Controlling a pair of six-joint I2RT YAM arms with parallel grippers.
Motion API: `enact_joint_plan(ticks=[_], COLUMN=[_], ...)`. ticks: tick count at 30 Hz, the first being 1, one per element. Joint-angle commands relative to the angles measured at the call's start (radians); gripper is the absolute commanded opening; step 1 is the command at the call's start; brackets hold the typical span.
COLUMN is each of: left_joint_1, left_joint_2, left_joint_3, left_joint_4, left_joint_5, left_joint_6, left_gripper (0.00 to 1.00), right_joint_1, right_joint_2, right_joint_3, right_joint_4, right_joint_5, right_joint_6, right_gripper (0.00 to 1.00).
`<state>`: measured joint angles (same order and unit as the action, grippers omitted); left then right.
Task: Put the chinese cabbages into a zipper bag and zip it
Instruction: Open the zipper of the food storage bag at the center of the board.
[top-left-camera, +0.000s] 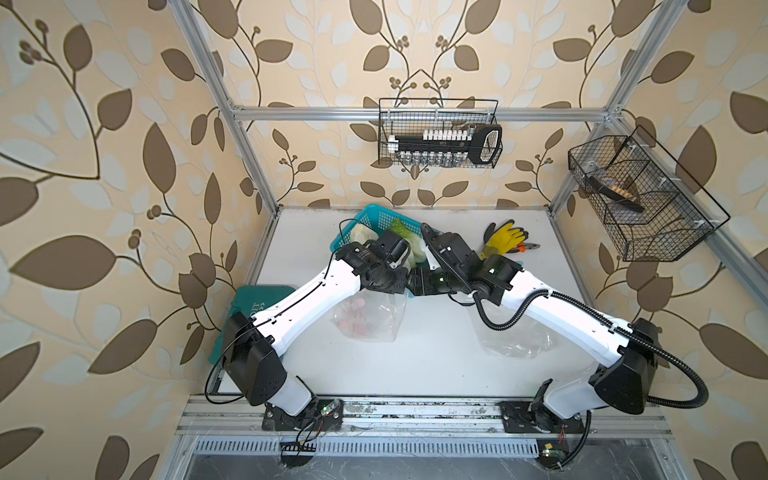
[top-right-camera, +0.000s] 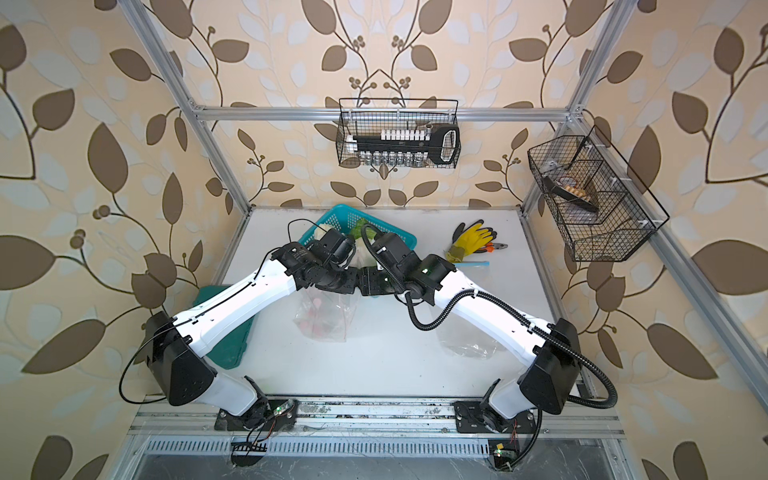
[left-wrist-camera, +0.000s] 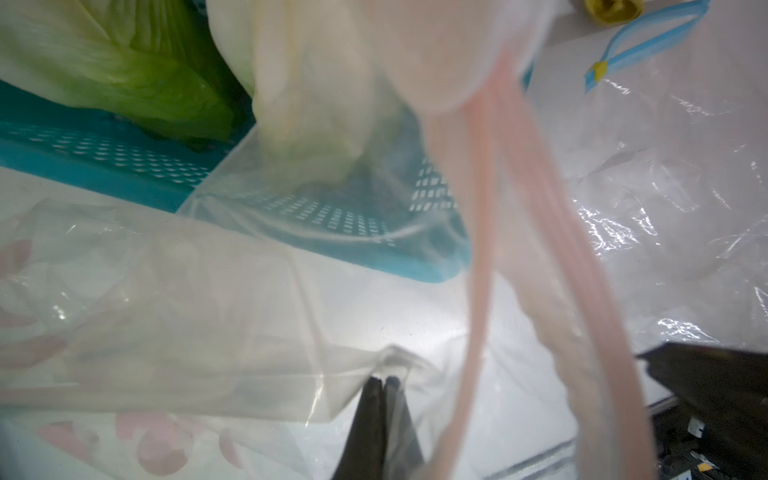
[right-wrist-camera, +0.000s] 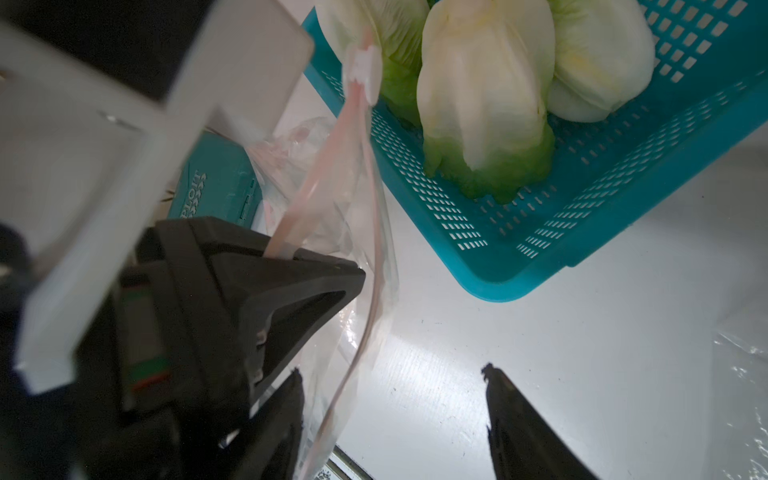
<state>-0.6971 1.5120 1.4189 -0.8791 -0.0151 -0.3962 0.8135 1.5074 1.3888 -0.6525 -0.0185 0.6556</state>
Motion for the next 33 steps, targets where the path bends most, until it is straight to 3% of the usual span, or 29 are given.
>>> enact_joint_plan(ticks=[1, 6, 10, 13, 18, 22, 29, 33], left_joint_1=[-0.017, -0.017, -0.017, -0.017, -0.016, -0.015, -0.015, -0.015], left_joint_2=[-0.050, -0.063, -0.110, -0.114, -0.156, -0.194, -0.186, -0.189], left_joint_3=[0.000, -0.023, -0.039, -0.052, -0.089, -0.126, -0.141, -0.131], left_joint_4=[0.050, 0.068, 0.084, 0.085, 0.107, 0.167, 0.179, 0.175], left_joint_5=[0.041, 0.037, 0.025, 0.021, 0.012, 0.056, 0.080, 0.104], left_joint_6=[0.001, -0.001, 0.014, 0.023, 0.017, 0.005, 0.005, 0.005], left_gripper=[0.00, 0.00, 0.00, 0.00, 0.00, 0.00, 0.00, 0.00], right_joint_1=[-0.005, -0.013, -0.009, 0.010, 0.022, 0.040, 0.062, 0.034], right_joint_2=[-0.005, -0.050, -0.054, -0.077, -0.113, -0.128, -0.121, -0.054], right_joint_3=[-0.030, -0.033, -0.039, -0.033, -0.010, -0.022, -0.008, 0.003], right_joint_4=[0.040, 0.042, 0.031, 0.035, 0.018, 0.007, -0.001, -0.003], right_joint_5=[0.002, 0.031, 0.026, 0.032, 0.038, 0.042, 0.078, 0.083], right_joint_6=[-0.008, -0.039, -0.036, -0.025, -0.008, 0.013, 0.014, 0.012], right_gripper=[0.41, 0.19, 0.16, 0.22, 0.52, 0.62, 0.66, 0.61])
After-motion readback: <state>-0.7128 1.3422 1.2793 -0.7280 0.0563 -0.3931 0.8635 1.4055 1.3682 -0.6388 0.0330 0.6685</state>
